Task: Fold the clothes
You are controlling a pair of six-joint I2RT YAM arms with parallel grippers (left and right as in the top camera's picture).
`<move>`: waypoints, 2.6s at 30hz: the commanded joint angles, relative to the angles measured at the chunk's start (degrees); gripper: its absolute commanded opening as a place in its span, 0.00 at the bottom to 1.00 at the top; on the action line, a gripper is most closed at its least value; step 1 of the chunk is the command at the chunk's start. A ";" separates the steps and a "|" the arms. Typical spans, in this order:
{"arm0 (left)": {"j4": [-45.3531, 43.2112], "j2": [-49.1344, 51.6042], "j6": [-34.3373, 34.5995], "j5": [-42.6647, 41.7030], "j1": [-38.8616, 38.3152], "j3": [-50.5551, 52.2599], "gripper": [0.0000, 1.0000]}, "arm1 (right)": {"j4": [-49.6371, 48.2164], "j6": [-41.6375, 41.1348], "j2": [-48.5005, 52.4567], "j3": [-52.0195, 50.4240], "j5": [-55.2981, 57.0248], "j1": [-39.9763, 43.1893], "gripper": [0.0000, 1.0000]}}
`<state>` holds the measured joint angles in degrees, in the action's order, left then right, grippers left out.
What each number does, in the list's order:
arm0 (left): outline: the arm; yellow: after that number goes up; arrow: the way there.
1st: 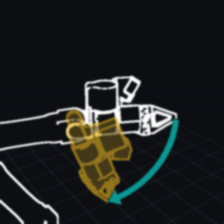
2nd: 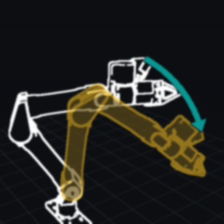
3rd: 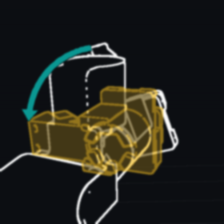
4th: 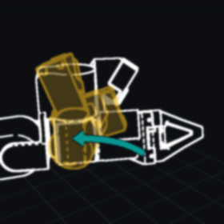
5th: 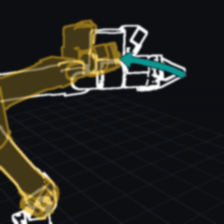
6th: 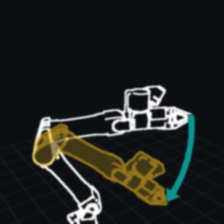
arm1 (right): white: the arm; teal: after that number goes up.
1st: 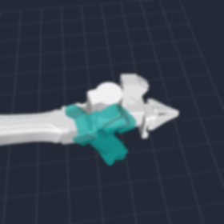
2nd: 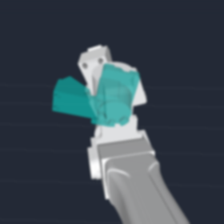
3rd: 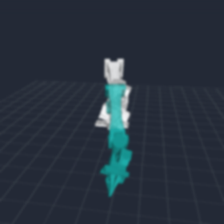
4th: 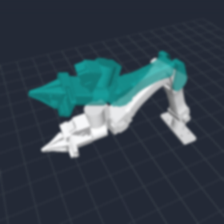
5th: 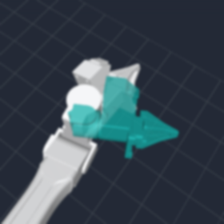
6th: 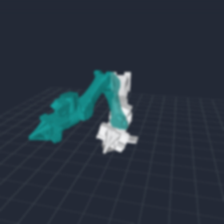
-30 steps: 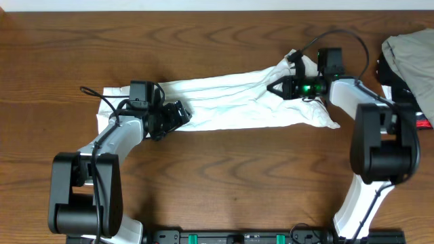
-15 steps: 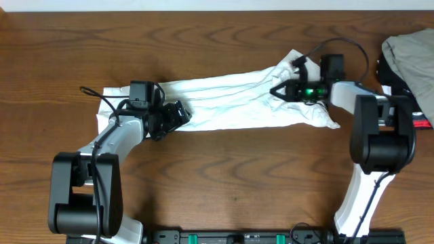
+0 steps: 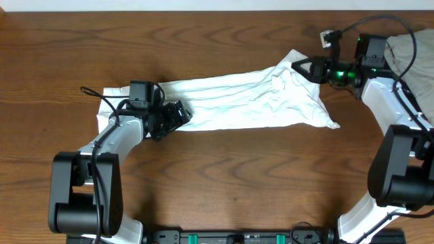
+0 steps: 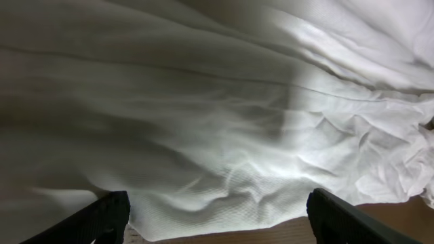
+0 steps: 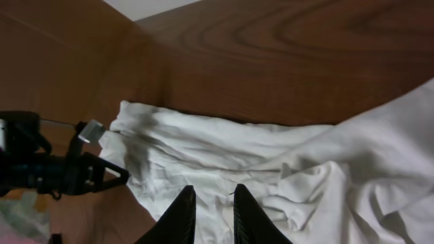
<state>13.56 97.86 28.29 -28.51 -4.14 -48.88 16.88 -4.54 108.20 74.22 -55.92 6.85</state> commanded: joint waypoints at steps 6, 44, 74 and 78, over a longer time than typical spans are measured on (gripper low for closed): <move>0.87 3.21 0.09 -0.90 -0.22 1.77 0.86 | 1.77 0.90 2.47 -0.20 6.62 -4.81 0.17; 0.42 3.21 0.09 -3.48 -0.22 1.75 0.86 | 8.07 -6.14 -2.23 3.21 13.44 2.89 0.80; -0.90 3.21 0.09 -5.40 -0.22 1.75 0.86 | 18.93 -3.56 9.77 2.95 43.71 1.16 0.54; -0.87 3.21 0.09 -5.40 -0.22 1.75 0.87 | 18.69 -3.56 9.77 3.41 43.76 0.61 0.54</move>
<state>11.90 98.91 28.32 -34.15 -4.12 -48.84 35.59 -8.32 116.97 77.25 -12.58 7.90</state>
